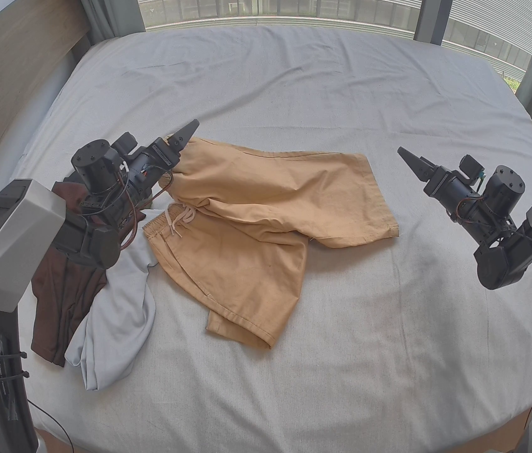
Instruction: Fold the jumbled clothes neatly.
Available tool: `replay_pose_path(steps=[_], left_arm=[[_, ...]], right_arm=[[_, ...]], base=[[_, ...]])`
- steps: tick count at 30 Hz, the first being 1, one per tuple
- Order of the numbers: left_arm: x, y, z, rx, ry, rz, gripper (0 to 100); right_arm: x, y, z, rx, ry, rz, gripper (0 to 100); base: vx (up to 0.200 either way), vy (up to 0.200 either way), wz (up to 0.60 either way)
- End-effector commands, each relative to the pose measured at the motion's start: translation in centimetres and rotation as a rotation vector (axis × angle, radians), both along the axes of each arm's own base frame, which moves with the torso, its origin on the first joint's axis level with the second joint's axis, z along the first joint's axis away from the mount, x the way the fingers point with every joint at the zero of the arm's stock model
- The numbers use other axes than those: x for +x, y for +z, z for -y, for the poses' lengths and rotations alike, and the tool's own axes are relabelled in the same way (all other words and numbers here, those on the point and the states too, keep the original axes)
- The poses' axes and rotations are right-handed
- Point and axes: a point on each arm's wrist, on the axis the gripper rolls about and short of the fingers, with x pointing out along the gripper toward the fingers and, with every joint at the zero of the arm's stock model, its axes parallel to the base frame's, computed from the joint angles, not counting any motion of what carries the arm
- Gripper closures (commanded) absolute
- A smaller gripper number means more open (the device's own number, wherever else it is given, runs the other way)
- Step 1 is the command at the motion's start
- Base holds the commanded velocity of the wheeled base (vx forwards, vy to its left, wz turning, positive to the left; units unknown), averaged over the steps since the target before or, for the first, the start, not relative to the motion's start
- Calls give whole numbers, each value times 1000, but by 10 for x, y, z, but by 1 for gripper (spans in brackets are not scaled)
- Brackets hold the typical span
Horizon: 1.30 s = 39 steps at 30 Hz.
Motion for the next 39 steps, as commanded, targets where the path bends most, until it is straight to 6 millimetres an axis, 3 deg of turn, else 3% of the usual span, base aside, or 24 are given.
replay_pose_path(steps=[1, 9, 14, 16, 21, 23, 28, 33, 39], left_arm=[[-3, 8, -12, 25, 63, 17, 0], [-2, 5, -30, 95, 161, 37, 0], [-19, 13, -35, 97, 161, 36, 0], [-37, 15, -36, 96, 150, 31, 0], [-61, 5, -39, 114, 101, 15, 0], [-77, -10, -46, 126, 61, 5, 0], [-93, -27, -57, 138, 32, -12, 0], [-107, -31, -54, 140, -14, -50, 0], [-121, -49, -47, 150, -67, -135, 0]], right_arm=[[-8, -6, -10, -2, 27, -17, 0], [-22, -13, -26, -10, 73, -42, 0], [-33, -22, -37, -32, 101, -57, 0], [-43, -32, -46, -57, 125, -92, 0], [-56, -47, -57, -93, 160, -149, 0], [-68, -57, -67, -113, 196, -192, 0], [-76, -62, -79, -138, 230, -202, 0], [-81, -67, -78, -143, 234, -227, 0], [-85, -72, -77, -150, 240, -255, 0]], base=[[0, 0, 0], [0, 0, 0], [0, 0, 0], [0, 0, 0], [0, 0, 0], [0, 0, 0], [0, 0, 0], [0, 0, 0], [0, 0, 0]])
